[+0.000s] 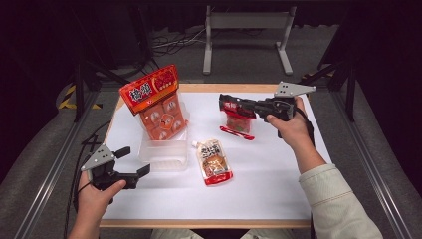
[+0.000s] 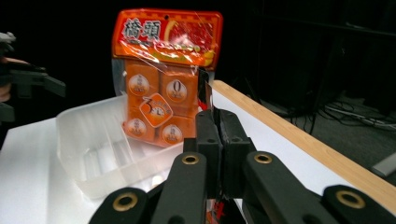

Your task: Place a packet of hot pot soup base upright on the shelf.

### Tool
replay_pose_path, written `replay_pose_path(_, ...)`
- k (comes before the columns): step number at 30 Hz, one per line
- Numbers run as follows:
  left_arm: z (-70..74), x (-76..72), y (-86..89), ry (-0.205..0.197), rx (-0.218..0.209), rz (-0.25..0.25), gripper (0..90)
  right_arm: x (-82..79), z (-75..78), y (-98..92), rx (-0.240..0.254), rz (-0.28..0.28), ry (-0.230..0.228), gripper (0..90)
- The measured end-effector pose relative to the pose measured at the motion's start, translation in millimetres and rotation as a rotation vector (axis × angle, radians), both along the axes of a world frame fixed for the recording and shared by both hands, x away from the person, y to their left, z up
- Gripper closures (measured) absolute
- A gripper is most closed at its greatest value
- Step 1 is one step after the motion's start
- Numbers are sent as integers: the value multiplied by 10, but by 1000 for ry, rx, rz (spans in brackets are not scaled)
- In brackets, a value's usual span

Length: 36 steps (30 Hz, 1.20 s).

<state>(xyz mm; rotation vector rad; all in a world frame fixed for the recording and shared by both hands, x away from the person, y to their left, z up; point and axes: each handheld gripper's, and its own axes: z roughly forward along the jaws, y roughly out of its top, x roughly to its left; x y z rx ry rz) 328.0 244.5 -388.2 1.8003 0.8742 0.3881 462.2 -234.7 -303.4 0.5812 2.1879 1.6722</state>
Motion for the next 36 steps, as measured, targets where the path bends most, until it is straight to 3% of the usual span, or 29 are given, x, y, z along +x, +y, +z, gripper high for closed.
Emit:
replay_pose_path(7, -5, -2, 0, 2, 3, -3, 37, -10, 57, 125, 1, 35, -20, 891)
replay_pose_path(17, -23, -41, 37, 15, 8, 11, 37, -1, 130, 453, -6, 99, -44, 891)
replay_pose_path(36, -64, -58, 106, 39, -34, 6, 20, -14, 180, 1029, -10, 197, -78, 889)
